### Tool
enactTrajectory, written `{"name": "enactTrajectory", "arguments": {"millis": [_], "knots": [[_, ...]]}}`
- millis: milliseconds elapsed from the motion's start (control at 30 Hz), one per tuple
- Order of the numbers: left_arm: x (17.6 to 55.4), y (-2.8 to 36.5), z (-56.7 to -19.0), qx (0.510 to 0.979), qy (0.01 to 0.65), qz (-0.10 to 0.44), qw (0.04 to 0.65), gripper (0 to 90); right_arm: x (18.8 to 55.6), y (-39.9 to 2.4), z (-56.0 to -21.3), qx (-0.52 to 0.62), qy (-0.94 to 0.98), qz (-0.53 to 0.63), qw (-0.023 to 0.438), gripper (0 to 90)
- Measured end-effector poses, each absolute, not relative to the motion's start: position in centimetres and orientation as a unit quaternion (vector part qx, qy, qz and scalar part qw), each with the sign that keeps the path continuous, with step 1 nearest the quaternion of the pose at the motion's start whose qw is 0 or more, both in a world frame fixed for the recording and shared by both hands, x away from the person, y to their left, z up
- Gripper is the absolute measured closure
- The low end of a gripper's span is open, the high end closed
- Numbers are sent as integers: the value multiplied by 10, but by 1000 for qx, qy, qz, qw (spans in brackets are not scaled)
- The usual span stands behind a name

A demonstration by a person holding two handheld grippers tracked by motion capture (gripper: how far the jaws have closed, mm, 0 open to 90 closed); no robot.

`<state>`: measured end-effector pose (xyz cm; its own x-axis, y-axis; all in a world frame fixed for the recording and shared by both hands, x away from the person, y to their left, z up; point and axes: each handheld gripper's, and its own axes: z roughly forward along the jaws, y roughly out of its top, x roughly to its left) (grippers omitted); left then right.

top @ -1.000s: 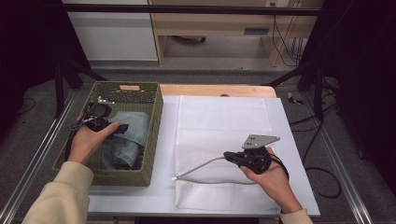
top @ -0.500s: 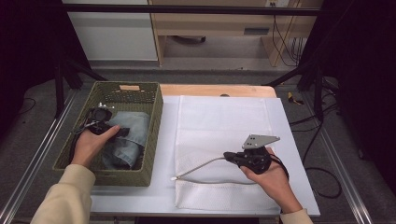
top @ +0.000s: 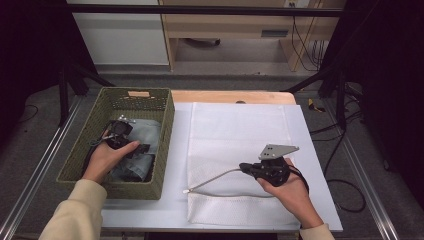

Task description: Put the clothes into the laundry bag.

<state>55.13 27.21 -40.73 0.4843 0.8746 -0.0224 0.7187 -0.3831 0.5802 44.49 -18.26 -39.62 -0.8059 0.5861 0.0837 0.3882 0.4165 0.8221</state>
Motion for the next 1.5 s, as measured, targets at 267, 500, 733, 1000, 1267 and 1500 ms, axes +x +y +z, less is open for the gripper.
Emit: {"name": "enactTrajectory", "arguments": {"millis": [267,500,733,1000,1267,1500], "knots": [[549,267,-411,821,482,155,266,18,445,-182,-396,291,835,453,110,900],[548,265,-413,821,482,157,263,7,444,-181,-396,290,836,452,110,900],[548,264,-413,821,483,155,262,3,444,-181,-396,290,837,452,109,900],[549,262,-416,826,479,151,256,0,444,-181,-396,290,836,453,107,900],[551,261,-421,821,491,154,246,0,444,-180,-397,289,838,450,106,900],[551,257,-424,820,496,156,239,0,444,-180,-399,290,838,450,106,900]]}}
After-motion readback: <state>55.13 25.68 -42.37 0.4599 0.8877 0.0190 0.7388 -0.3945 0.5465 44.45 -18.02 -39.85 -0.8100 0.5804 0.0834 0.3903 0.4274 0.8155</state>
